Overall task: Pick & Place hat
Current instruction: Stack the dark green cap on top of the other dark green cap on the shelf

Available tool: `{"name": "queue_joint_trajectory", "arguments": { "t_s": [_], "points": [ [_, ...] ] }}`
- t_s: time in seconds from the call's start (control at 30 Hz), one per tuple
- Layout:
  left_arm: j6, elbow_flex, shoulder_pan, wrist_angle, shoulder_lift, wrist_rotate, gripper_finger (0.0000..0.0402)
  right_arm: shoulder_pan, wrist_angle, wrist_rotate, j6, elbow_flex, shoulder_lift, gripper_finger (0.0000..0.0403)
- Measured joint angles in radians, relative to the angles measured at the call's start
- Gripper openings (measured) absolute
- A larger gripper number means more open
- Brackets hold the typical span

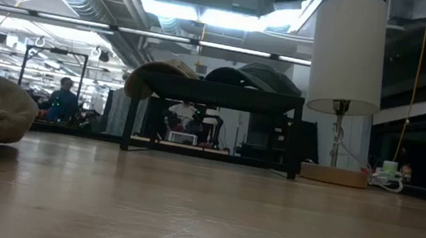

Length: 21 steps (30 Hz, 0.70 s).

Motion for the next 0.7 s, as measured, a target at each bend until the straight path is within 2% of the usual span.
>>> {"name": "queue_joint_trajectory", "arguments": {
  "t_s": [0.13,0.23,0.33,0.43,0.53,0.7],
  "points": [
    [0.067,0.000,0.041,-0.096,-0.114,0.004,0.0036,0.000,-0.018,0.002,0.106,0.000,0.000,0.0014],
    [0.211,0.001,0.038,-0.313,-0.228,-0.083,0.0031,0.000,-0.063,0.065,0.128,-0.001,-0.009,0.0014],
    [0.349,0.001,-0.003,-0.578,-0.336,-0.297,0.0025,-0.005,-0.138,0.163,0.134,-0.001,-0.034,0.0014],
    [0.392,0.001,-0.078,-0.749,-0.398,-0.597,0.0021,-0.009,-0.167,0.287,0.174,-0.001,-0.055,0.0014],
    [0.369,0.001,-0.161,-0.818,-0.406,-0.838,0.0020,-0.009,-0.189,0.446,0.210,-0.001,-0.062,0.0014],
    [0.344,0.001,-0.285,-0.865,-0.407,-1.129,0.0019,-0.010,-0.264,0.649,0.284,-0.001,-0.062,0.0014]
  ]
}}
